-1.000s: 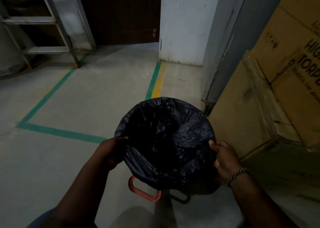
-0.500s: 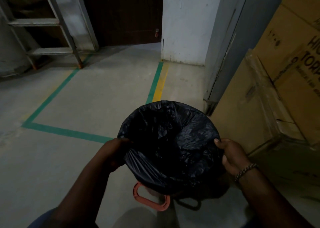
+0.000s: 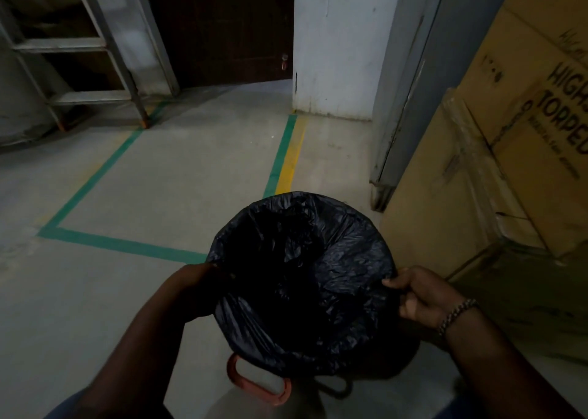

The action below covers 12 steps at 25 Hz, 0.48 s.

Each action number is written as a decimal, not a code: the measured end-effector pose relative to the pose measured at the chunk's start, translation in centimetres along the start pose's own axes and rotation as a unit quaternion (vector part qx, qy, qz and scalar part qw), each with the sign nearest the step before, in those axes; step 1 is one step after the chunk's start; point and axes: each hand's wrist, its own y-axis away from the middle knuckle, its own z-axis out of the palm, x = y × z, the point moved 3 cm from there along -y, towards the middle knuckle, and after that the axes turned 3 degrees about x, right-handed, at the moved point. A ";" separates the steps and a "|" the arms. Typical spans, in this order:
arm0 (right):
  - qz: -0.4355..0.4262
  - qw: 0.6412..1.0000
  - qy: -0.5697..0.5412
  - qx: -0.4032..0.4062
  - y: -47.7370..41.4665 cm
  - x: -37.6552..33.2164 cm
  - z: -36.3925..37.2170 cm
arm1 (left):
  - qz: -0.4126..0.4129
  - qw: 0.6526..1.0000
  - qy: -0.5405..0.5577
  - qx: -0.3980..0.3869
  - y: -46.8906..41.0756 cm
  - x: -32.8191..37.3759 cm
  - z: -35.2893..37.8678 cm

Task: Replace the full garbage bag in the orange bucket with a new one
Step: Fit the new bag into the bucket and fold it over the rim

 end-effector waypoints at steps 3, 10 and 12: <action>-0.082 0.991 0.096 0.053 1.0 -1.0 0.6 | 0.053 0.998 0.023 0.036 0.3 0.5 0.2; -0.608 0.524 0.589 0.098 6.3 -2.2 12.0 | 0.551 0.693 -0.459 0.079 5.0 4.5 10.5; -0.497 0.430 0.754 0.008 3.1 -0.5 15.9 | 0.446 0.616 -0.648 -0.036 3.6 3.5 14.3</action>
